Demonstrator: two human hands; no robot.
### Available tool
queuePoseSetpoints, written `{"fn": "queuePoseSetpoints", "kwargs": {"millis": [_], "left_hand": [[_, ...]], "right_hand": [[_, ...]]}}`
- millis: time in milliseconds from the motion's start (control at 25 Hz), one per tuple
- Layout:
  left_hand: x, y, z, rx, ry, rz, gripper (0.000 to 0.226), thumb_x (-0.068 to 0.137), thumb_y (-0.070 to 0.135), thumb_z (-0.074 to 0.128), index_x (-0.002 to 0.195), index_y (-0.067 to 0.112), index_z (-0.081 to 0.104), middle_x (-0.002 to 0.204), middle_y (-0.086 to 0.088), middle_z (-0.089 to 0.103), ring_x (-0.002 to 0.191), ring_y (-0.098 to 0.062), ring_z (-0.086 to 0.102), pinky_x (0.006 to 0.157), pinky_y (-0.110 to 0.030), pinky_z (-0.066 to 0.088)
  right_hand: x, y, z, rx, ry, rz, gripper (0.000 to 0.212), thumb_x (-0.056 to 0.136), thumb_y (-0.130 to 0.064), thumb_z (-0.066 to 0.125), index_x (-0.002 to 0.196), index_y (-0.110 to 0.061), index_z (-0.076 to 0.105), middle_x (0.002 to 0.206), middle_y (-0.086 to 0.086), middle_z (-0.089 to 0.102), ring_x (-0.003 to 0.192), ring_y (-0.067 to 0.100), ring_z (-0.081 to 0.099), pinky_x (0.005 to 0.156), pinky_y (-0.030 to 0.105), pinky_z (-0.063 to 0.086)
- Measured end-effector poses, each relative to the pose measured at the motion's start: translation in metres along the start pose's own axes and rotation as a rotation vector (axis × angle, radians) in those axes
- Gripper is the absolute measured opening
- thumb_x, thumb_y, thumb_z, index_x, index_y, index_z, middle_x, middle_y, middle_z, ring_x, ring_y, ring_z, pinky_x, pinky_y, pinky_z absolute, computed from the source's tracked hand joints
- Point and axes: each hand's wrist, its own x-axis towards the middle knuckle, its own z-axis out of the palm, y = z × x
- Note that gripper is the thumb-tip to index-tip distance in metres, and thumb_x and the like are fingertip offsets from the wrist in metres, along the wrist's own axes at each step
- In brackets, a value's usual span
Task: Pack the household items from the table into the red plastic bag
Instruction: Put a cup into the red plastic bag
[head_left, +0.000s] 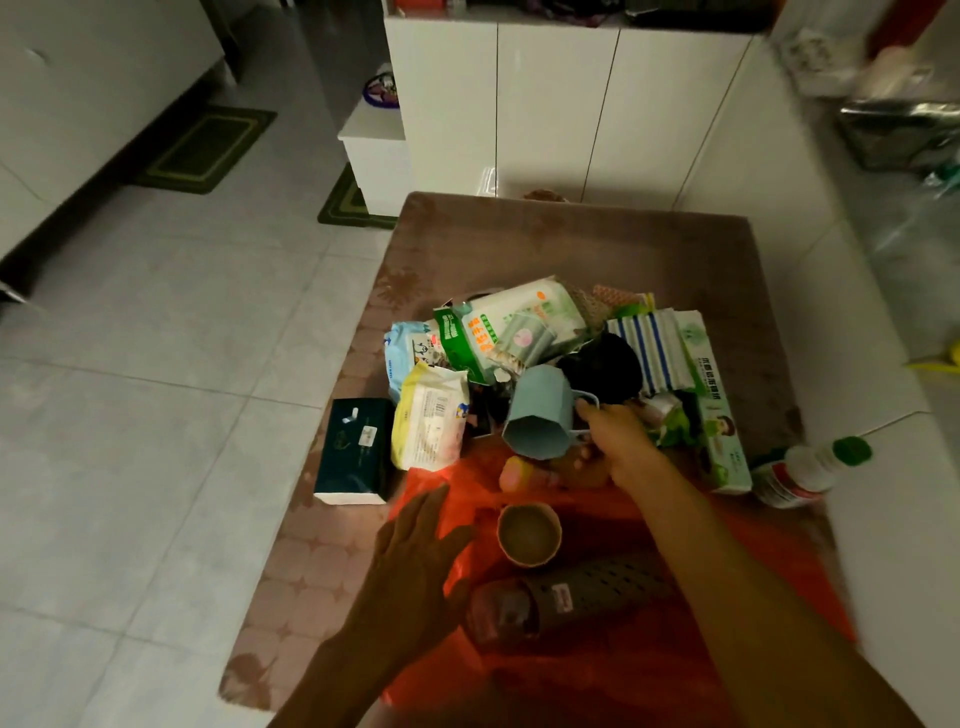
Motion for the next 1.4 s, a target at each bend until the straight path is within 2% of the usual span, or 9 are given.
{"fn": "queuePoseSetpoints", "kwargs": {"millis": [280, 440, 600, 760, 960, 1040, 1120, 1280, 1400], "left_hand": [[0.019, 0.003, 0.002, 0.103, 0.003, -0.118, 0.058, 0.071, 0.037, 0.074, 0.125, 0.026, 0.054, 0.153, -0.021, 0.024, 0.141, -0.043, 0.016, 0.104, -0.065, 0.025], [0.038, -0.007, 0.003, 0.048, -0.209, -0.253, 0.083, 0.082, 0.041, 0.064, 0.147, 0.013, 0.021, 0.158, -0.01, 0.01, 0.144, -0.033, 0.006, 0.113, -0.05, 0.021], [0.043, -0.017, -0.003, -0.213, 0.063, -0.11, 0.085, 0.075, 0.02, 0.076, 0.145, 0.008, 0.029, 0.152, -0.008, 0.029, 0.134, -0.027, 0.031, 0.105, -0.043, 0.034], [0.032, -0.005, -0.003, -0.334, 0.231, -0.089, 0.064, 0.078, 0.022, 0.068, 0.137, 0.011, 0.045, 0.138, -0.002, 0.044, 0.121, -0.015, 0.038, 0.097, -0.036, 0.038], [0.023, 0.0, 0.015, -0.34, 0.086, -0.09, 0.054, 0.076, 0.041, 0.05, 0.122, 0.013, 0.06, 0.12, -0.009, 0.064, 0.107, -0.023, 0.059, 0.087, -0.044, 0.053], [0.022, -0.002, 0.021, -0.331, 0.071, -0.102, 0.056, 0.076, 0.043, 0.049, 0.122, 0.013, 0.06, 0.121, -0.009, 0.064, 0.107, -0.023, 0.06, 0.088, -0.037, 0.05], [0.022, -0.003, 0.026, -0.353, 0.086, -0.112, 0.056, 0.077, 0.045, 0.048, 0.124, 0.015, 0.059, 0.123, -0.007, 0.063, 0.107, -0.019, 0.058, 0.089, -0.034, 0.047], [0.023, 0.003, 0.031, -0.425, 0.062, -0.154, 0.058, 0.078, 0.049, 0.045, 0.124, 0.018, 0.058, 0.124, -0.007, 0.061, 0.109, -0.011, 0.05, 0.091, -0.029, 0.042], [0.024, -0.005, 0.028, -0.444, 0.057, -0.22, 0.064, 0.074, 0.053, 0.044, 0.128, 0.019, 0.055, 0.127, -0.008, 0.058, 0.113, -0.016, 0.048, 0.095, -0.035, 0.042]], "right_hand": [[-0.091, 0.011, -0.064, 0.242, -0.124, -0.078, 0.029, 0.1, -0.032, 0.045, 0.106, -0.013, 0.067, 0.052, 0.004, 0.054, 0.032, 0.013, 0.037, 0.036, 0.022, 0.03], [-0.123, 0.07, -0.091, 0.091, -0.251, 0.205, 0.027, 0.099, -0.028, 0.047, 0.11, -0.014, 0.068, 0.053, 0.002, 0.05, 0.035, 0.01, 0.033, 0.035, 0.021, 0.027], [-0.11, 0.101, -0.086, 0.31, -0.007, 0.183, 0.023, 0.097, -0.014, 0.044, 0.113, -0.008, 0.06, 0.066, 0.011, 0.053, 0.035, 0.013, 0.041, 0.031, 0.023, 0.031], [-0.087, 0.108, -0.074, 0.378, 0.144, 0.035, 0.025, 0.096, -0.008, 0.047, 0.118, -0.017, 0.055, 0.085, 0.013, 0.061, 0.059, 0.026, 0.059, 0.047, 0.032, 0.05], [-0.072, 0.139, -0.049, 0.345, 0.027, 0.051, 0.071, 0.088, -0.001, 0.062, 0.143, -0.036, 0.033, 0.132, 0.006, 0.052, 0.111, 0.031, 0.061, 0.085, 0.043, 0.054], [-0.07, 0.148, -0.059, 0.18, 0.092, 0.038, 0.065, 0.088, -0.006, 0.064, 0.142, -0.031, 0.04, 0.137, 0.004, 0.047, 0.12, 0.031, 0.054, 0.09, 0.045, 0.053], [-0.071, 0.161, -0.071, -0.391, 0.161, -0.011, 0.059, 0.091, -0.018, 0.062, 0.144, -0.03, 0.039, 0.147, 0.005, 0.04, 0.128, 0.029, 0.047, 0.1, 0.046, 0.047], [-0.084, 0.157, -0.076, -1.307, -0.049, -0.043, 0.067, 0.096, -0.035, 0.048, 0.153, -0.032, 0.013, 0.158, 0.004, 0.018, 0.137, 0.027, 0.035, 0.105, 0.039, 0.043], [-0.093, 0.106, -0.068, -1.278, 0.152, -0.253, 0.043, 0.096, -0.039, 0.046, 0.137, -0.026, 0.047, 0.115, -0.001, 0.064, 0.098, 0.015, 0.063, 0.08, 0.031, 0.054]]}}
